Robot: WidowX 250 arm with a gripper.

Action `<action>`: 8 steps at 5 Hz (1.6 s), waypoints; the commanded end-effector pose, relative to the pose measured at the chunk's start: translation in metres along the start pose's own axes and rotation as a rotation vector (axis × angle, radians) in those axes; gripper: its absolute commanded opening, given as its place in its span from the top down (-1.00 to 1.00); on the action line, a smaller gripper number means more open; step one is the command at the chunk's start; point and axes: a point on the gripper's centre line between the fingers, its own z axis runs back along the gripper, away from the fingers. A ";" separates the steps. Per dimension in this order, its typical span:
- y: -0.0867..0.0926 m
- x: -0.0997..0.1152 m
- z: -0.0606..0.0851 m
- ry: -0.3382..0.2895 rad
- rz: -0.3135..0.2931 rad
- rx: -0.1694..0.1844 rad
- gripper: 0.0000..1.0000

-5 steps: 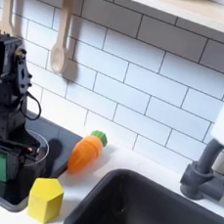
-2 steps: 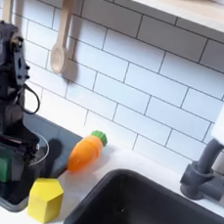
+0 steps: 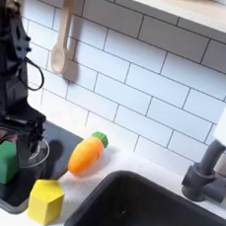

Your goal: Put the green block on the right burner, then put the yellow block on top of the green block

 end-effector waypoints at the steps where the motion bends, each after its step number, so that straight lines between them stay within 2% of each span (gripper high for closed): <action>1: -0.040 -0.060 0.012 0.015 -0.088 -0.048 -1.00; 3: -0.057 -0.113 0.009 0.067 -0.170 -0.020 -1.00; 8: -0.057 -0.111 0.012 0.052 -0.171 -0.024 -1.00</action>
